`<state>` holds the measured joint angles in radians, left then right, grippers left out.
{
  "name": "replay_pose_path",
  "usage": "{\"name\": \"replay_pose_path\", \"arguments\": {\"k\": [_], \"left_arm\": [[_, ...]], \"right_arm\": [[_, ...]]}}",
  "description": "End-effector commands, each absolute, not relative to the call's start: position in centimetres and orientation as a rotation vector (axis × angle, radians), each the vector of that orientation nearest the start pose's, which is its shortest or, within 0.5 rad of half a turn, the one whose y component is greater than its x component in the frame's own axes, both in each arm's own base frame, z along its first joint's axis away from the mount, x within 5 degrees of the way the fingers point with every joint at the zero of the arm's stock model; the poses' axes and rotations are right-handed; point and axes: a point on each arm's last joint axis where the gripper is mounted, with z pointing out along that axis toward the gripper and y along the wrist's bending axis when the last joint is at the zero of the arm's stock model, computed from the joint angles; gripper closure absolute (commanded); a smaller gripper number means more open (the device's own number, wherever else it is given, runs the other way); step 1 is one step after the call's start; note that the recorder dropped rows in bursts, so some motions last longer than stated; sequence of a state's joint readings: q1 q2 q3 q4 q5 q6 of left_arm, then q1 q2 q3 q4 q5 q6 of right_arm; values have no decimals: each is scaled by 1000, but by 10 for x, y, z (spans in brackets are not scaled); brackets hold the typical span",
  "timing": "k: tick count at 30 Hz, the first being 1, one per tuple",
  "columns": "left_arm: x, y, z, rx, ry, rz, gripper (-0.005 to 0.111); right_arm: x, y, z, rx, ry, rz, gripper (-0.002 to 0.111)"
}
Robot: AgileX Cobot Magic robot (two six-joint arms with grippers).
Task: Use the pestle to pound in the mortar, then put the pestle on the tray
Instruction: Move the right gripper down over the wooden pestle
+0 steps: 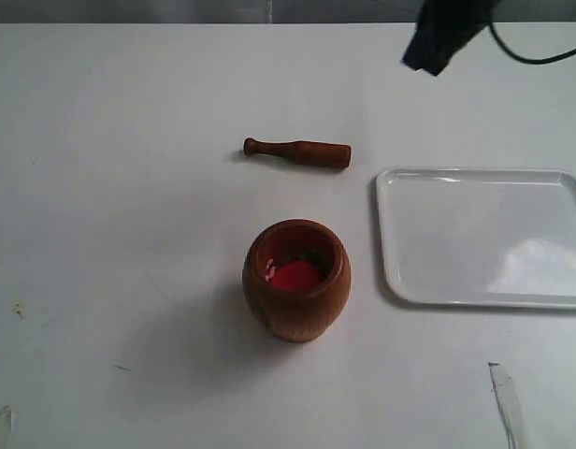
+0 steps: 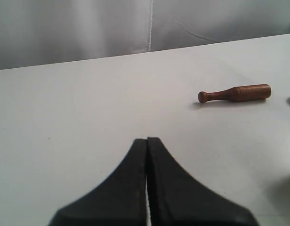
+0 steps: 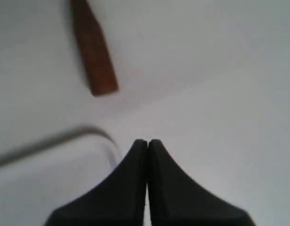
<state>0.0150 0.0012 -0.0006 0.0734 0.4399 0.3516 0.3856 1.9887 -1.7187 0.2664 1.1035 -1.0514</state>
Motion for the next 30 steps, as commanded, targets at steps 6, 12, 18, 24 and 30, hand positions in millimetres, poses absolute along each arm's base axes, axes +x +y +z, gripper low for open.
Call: {"name": "replay_pose_path", "arguments": {"k": [6, 12, 18, 24, 30], "left_arm": [[51, 3, 174, 361, 1897, 302, 107], [51, 3, 174, 361, 1897, 302, 107], [51, 3, 174, 361, 1897, 302, 107], [51, 3, 174, 361, 1897, 302, 107], [51, 3, 174, 361, 1897, 302, 107]], "right_arm": [[366, 288, 223, -2210, 1732, 157, 108], [354, 330, 209, -2153, 1758, 143, 107], [356, 336, 188, -2168, 1793, 112, 78], [366, 335, 160, -2123, 1890, 44, 60], [373, 340, 142, -2068, 1888, 29, 60]]}}
